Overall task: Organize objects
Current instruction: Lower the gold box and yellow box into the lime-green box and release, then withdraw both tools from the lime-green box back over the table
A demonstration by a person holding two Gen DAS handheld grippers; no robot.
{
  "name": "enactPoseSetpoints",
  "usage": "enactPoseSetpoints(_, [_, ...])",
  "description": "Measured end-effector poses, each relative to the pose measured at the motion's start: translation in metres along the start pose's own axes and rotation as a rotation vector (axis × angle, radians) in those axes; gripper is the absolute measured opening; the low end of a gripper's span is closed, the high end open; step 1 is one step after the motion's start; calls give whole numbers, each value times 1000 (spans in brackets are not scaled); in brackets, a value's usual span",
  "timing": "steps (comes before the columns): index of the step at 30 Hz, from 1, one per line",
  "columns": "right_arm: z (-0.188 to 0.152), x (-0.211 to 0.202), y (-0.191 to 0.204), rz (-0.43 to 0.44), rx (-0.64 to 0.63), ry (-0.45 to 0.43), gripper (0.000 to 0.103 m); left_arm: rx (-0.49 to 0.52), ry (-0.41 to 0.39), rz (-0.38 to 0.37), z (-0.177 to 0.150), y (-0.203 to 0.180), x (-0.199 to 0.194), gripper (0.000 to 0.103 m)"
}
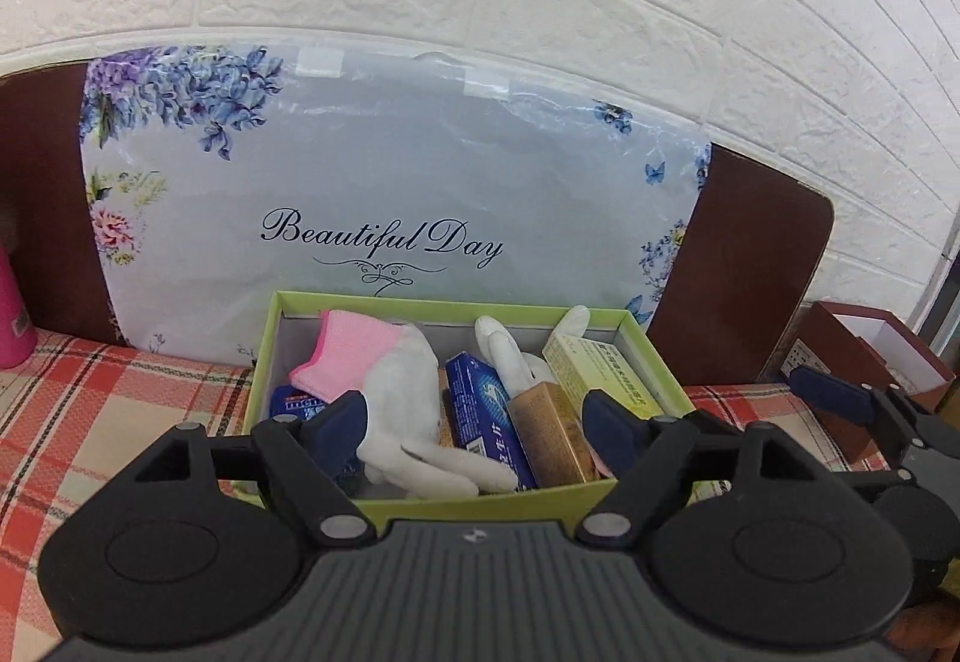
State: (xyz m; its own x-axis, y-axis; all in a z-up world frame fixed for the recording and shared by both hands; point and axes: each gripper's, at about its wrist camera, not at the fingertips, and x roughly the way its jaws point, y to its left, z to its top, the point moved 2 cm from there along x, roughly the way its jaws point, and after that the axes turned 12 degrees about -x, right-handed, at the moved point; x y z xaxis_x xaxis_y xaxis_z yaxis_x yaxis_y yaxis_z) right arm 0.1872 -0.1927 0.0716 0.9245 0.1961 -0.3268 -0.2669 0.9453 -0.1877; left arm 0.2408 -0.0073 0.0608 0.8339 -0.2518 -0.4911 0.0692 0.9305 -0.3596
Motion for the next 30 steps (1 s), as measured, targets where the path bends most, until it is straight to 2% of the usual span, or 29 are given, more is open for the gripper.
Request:
enactPoseSetpoints(6, [-15,-48,8,19,38,-3,103,-2,31,54,-32,-1,-37,83])
enactPoseSetpoints(12, [-48,-75,21,50,91,63,103,-6,73,125,-71,4,-56,83])
enactPoseSetpoints(20, [-85,-88,31,63,153,165,103,-8,149,208,-103,18,-55,83])
enactPoseSetpoints(30, [-106,-86,46,99,168,246,103,-41,187,241,-124,44,-62,83])
